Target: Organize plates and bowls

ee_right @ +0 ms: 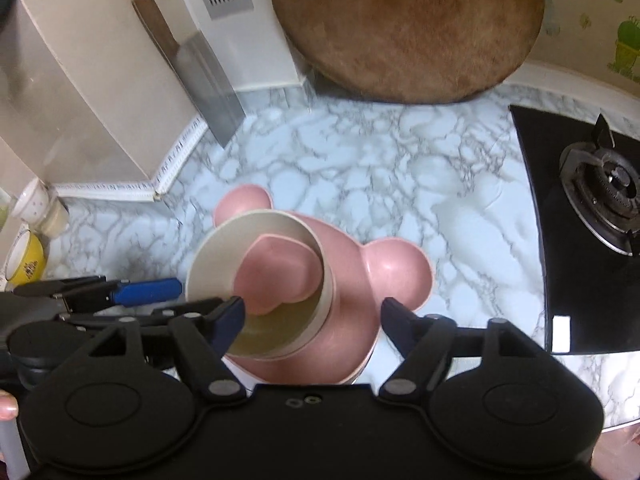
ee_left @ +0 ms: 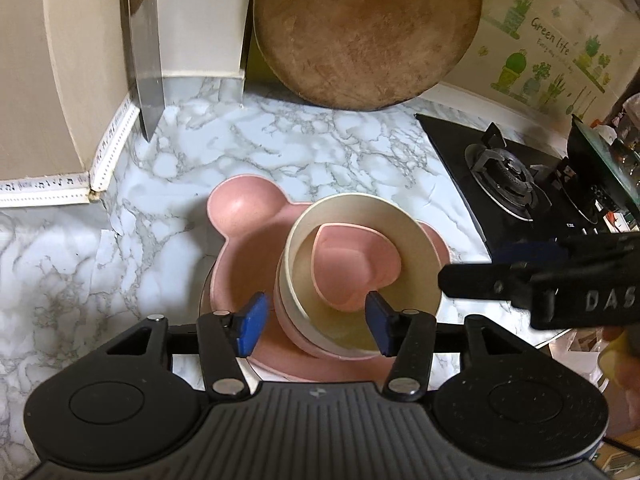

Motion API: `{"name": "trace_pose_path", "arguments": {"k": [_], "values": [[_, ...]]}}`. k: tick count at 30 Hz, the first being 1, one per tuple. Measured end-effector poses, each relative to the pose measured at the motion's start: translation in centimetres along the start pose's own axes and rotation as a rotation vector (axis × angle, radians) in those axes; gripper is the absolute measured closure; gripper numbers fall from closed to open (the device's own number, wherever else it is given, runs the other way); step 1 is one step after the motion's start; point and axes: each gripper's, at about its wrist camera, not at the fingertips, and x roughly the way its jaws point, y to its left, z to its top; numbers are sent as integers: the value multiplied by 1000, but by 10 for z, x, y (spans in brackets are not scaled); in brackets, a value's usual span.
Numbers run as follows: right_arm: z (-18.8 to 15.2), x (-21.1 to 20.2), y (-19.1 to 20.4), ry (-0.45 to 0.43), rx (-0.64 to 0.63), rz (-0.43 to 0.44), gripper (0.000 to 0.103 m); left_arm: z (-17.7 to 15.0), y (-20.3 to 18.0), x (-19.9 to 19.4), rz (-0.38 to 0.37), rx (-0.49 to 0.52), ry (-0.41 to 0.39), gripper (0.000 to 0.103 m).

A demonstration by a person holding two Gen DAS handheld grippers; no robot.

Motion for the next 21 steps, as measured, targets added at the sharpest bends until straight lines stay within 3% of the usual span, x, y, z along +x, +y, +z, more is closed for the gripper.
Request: {"name": "trace_pose_path", "arguments": {"k": [12, 14, 21], "values": [[-16, -36, -18, -110, -62, 93, 14, -22, -26, -38, 76, -16, -140, 39], [-20, -41, -22, -119, -73, 113, 14, -27, -32, -44, 91, -26, -163, 32], [-39, -62, -31, -184, -148, 128, 9, -45, -54, -59, 121, -41, -220, 31]]}}
